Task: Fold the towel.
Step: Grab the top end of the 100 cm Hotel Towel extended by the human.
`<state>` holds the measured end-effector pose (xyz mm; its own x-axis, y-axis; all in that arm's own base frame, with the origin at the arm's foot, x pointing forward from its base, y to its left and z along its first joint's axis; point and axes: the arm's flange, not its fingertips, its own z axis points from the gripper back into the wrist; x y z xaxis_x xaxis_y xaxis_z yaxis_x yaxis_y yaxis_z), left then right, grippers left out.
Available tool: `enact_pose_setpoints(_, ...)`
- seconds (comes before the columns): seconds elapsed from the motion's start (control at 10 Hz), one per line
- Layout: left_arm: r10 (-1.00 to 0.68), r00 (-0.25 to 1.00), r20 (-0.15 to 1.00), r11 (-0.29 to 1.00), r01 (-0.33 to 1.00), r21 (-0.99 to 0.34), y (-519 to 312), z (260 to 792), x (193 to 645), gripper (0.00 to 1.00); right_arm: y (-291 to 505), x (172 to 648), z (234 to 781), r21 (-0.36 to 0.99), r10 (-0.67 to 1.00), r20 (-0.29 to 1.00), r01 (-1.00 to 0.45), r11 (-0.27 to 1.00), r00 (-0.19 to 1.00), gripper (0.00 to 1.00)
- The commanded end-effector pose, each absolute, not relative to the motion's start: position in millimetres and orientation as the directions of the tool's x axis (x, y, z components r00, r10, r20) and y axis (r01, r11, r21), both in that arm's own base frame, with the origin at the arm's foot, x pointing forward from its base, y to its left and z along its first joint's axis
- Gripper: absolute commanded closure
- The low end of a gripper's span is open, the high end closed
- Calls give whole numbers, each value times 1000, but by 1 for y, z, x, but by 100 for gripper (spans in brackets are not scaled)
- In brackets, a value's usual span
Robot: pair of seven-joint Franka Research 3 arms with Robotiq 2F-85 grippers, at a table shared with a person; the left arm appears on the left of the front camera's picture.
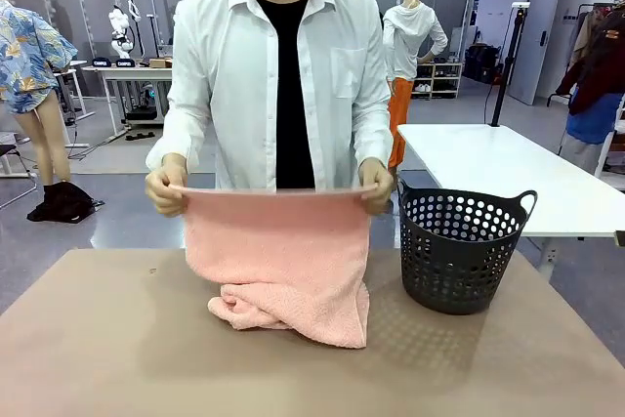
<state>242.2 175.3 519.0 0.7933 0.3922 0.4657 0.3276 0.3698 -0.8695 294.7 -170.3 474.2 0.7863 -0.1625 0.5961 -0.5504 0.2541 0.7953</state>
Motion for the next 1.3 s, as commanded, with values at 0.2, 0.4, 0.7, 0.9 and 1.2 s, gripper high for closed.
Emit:
enact_pose_setpoints(0.2,389,785,482,362,351,-863,174,519,243,0,-169,294,475,791,-166,601,-552,264,782,0)
enact_pose_setpoints(0.4,389,785,482,362,351,-863,174,519,243,0,-169,294,475,791,-166,601,-552,264,782,0)
enact_pose_setpoints(0.7,389,785,482,362,351,-863,174,519,243,0,-169,294,475,791,-166,601,-552,264,782,0)
enact_pose_setpoints(0.9,392,793,466,370,328,-869,175,519,242,0,-170,295,474,795,-163,596,-550,254,786,0)
enact_pose_setpoints(1.2,-39,682,730,595,603,-532,139,584,234,0,-145,289,553,417,242,796,-793,445,554,0)
